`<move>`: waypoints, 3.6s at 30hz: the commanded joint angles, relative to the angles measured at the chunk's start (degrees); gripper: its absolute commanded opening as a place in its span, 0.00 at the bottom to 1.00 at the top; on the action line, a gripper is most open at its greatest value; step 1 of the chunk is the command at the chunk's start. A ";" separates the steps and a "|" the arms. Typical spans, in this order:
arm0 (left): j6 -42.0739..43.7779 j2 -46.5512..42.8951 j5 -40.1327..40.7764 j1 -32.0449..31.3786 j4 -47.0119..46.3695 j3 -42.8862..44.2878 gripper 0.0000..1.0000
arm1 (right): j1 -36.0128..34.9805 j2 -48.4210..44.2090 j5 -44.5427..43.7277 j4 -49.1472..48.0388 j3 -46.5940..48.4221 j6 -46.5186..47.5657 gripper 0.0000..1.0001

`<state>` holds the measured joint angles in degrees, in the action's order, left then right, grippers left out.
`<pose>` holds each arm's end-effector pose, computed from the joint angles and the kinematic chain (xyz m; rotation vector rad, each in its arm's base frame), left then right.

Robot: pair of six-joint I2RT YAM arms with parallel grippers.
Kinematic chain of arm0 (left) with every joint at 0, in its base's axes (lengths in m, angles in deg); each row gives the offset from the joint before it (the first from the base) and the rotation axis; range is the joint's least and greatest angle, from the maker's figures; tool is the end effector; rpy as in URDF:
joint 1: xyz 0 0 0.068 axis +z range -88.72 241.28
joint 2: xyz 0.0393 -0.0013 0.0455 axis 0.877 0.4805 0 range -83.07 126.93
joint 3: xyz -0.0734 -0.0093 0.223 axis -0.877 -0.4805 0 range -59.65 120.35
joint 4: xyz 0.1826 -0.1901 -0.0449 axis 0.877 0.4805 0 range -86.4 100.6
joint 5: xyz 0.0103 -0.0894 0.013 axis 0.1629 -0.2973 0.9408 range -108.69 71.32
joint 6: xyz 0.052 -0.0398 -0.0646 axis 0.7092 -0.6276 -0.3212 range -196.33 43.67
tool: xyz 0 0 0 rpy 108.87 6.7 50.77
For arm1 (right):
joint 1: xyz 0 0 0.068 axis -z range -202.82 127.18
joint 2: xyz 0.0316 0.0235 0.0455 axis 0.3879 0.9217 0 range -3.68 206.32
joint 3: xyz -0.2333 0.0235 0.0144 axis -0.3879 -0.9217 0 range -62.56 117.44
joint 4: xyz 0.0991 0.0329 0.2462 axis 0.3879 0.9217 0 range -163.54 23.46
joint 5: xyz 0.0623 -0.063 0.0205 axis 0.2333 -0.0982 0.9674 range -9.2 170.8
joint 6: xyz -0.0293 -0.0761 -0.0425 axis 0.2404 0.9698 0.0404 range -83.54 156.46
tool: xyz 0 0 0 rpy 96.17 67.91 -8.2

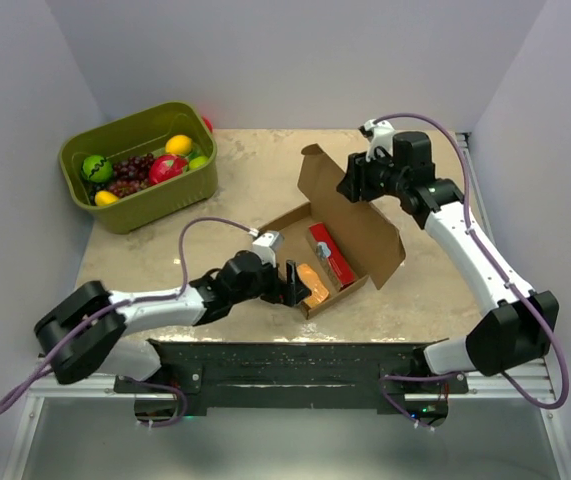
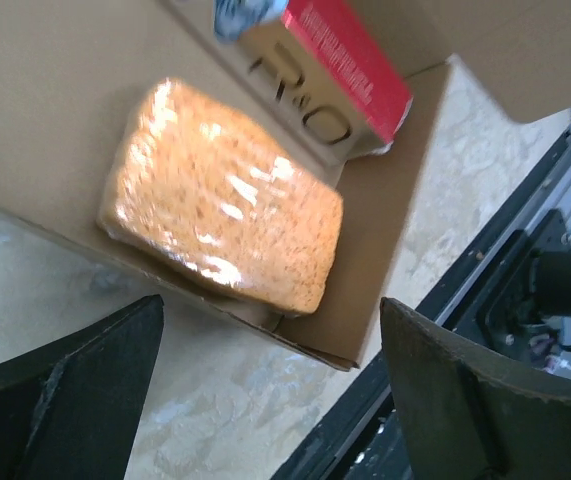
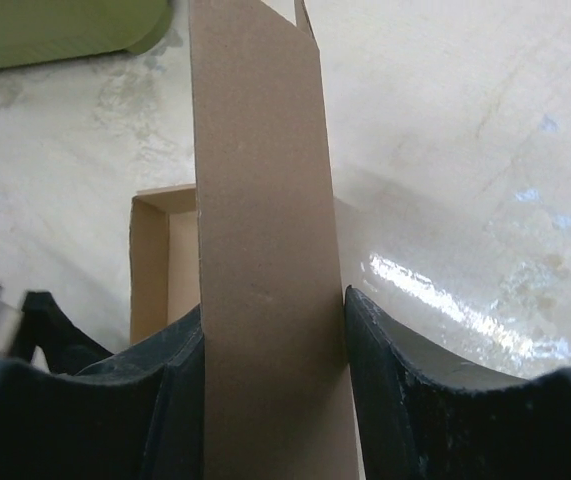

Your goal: Fold the paper box

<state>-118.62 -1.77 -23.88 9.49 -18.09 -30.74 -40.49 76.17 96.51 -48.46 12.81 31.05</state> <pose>0.1928 -0.2572 0.0933 0.2493 2.2825 -1.0271 0.3451 0.1333 0.2991 -0.3924 2.0724 0.5291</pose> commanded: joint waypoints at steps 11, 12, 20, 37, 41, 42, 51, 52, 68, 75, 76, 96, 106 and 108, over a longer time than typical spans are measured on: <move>20.90 -33.57 3.00 18.81 21.60 4.92 1.00 | -6.50 4.34 20.94 -3.89 6.28 12.44 0.29; 21.79 -34.09 2.21 19.87 23.35 5.45 1.00 | -6.67 4.34 22.08 -4.25 6.28 12.61 0.29; 24.87 -27.26 -13.25 31.92 4.40 3.44 1.00 | -7.64 5.14 23.86 -5.57 5.84 13.67 0.18; 28.93 -16.53 -28.11 40.27 -18.72 -1.48 1.00 | -7.55 4.34 31.32 -1.53 7.33 17.80 0.00; 29.36 -13.19 -33.56 41.24 -21.11 -0.08 1.00 | -7.55 4.61 33.33 -1.18 7.51 18.42 0.00; 29.80 -11.88 -33.74 41.24 -21.11 0.36 1.00 | -7.55 4.78 34.12 -0.57 7.77 18.68 0.00; 32.62 -5.29 -35.94 42.65 -25.85 4.05 1.00 | -7.55 4.96 38.26 1.73 8.91 20.70 0.00; 32.70 -4.31 -37.42 42.56 -26.03 5.45 1.00 | -7.64 5.13 38.35 1.90 8.91 20.79 0.00; 24.80 8.26 -47.36 42.56 -36.13 10.82 0.88 | -7.55 8.04 37.29 4.71 11.20 22.11 0.00; 21.98 7.74 -46.67 41.42 -39.05 9.24 0.54 | -7.55 8.12 35.45 3.05 11.29 20.97 0.00; 22.15 7.56 -45.88 41.42 -37.82 9.24 0.49 | -7.55 8.12 35.10 2.78 11.29 20.79 0.00; 27.41 -0.34 -32.01 38.61 -31.75 4.15 0.00 | -7.47 4.35 18.24 -7.33 6.98 7.01 0.52; 34.19 -9.31 -22.06 39.31 -24.01 -0.34 0.00 | 1.74 -5.38 11.89 -12.31 -5.64 -2.50 0.84; 34.11 -9.75 -21.97 39.66 -24.27 -1.31 0.00 | 3.16 -8.82 10.32 -13.48 -9.09 -3.29 0.85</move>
<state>-87.62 -9.66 -49.69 48.27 -41.94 -31.01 -41.08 74.03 109.62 -57.18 9.86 32.14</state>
